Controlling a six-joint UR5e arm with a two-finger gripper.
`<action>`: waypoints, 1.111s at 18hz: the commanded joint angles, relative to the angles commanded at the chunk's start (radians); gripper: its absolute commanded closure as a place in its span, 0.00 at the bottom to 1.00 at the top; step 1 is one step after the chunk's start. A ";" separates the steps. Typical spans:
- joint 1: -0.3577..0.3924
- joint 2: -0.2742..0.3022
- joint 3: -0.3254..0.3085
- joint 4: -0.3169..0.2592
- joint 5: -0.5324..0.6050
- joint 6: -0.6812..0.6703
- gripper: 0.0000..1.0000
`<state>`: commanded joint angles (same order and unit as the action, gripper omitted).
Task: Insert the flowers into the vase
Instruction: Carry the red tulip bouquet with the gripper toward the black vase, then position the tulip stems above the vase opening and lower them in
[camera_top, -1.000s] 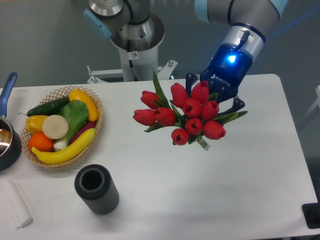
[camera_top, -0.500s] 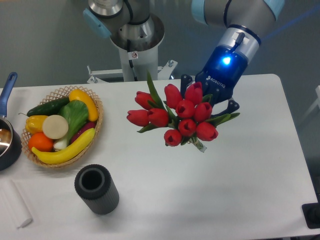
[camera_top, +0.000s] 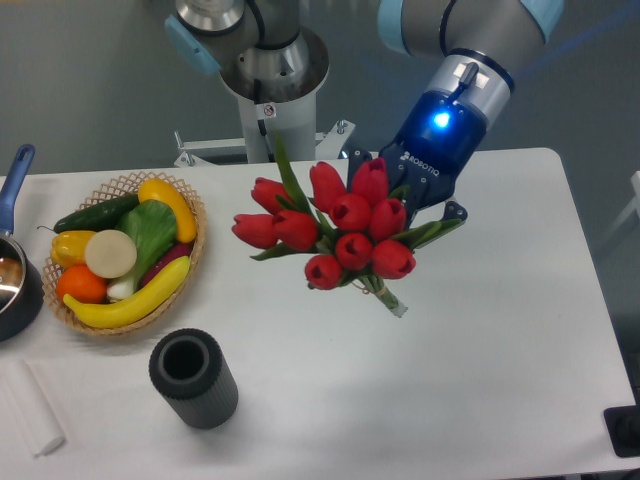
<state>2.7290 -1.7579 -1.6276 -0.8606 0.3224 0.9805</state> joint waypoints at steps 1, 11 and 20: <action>0.000 0.000 0.002 0.002 -0.022 -0.025 0.67; -0.138 -0.070 0.037 0.028 -0.172 -0.028 0.66; -0.202 -0.129 0.048 0.029 -0.240 -0.026 0.66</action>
<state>2.5265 -1.8867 -1.5800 -0.8314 0.0828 0.9541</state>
